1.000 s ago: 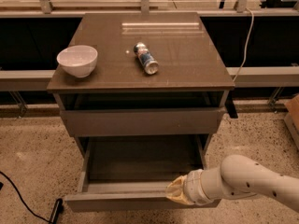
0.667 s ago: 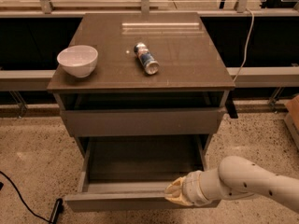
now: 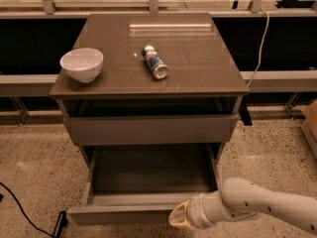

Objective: Close middle drawer

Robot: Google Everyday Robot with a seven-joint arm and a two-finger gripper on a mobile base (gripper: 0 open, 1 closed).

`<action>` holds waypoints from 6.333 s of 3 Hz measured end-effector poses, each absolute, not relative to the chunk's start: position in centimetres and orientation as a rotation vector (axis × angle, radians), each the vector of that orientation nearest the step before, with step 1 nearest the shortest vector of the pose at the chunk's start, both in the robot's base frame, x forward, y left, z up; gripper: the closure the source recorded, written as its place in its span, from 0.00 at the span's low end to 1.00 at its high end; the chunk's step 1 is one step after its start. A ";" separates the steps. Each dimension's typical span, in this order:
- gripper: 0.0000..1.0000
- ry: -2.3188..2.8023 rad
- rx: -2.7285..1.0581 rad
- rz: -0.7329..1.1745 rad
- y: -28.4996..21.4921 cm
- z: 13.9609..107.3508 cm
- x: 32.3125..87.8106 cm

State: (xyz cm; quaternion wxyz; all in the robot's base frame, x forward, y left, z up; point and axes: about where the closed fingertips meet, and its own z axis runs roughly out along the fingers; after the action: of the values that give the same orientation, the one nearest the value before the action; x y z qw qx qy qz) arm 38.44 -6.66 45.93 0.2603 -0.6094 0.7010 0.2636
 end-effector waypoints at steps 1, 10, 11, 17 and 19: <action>1.00 1.936 -1.619 0.730 -6.7 42.6 37.8; 1.00 1.823 -1.614 0.676 -1.3 35.9 49.0; 1.00 1.824 -1.614 0.674 -1.3 35.8 48.9; 1.00 1.617 -1.607 0.463 -0.4 35.4 58.0; 1.00 1.596 -1.597 0.452 -0.1 35.6 60.2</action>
Offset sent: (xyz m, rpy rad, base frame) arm -0.0174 -0.0048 -0.1059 0.0227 0.0367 -0.0890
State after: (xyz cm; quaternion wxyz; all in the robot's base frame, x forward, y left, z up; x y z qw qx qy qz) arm 60.21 -0.12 35.60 0.4074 -0.6333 0.6332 0.1791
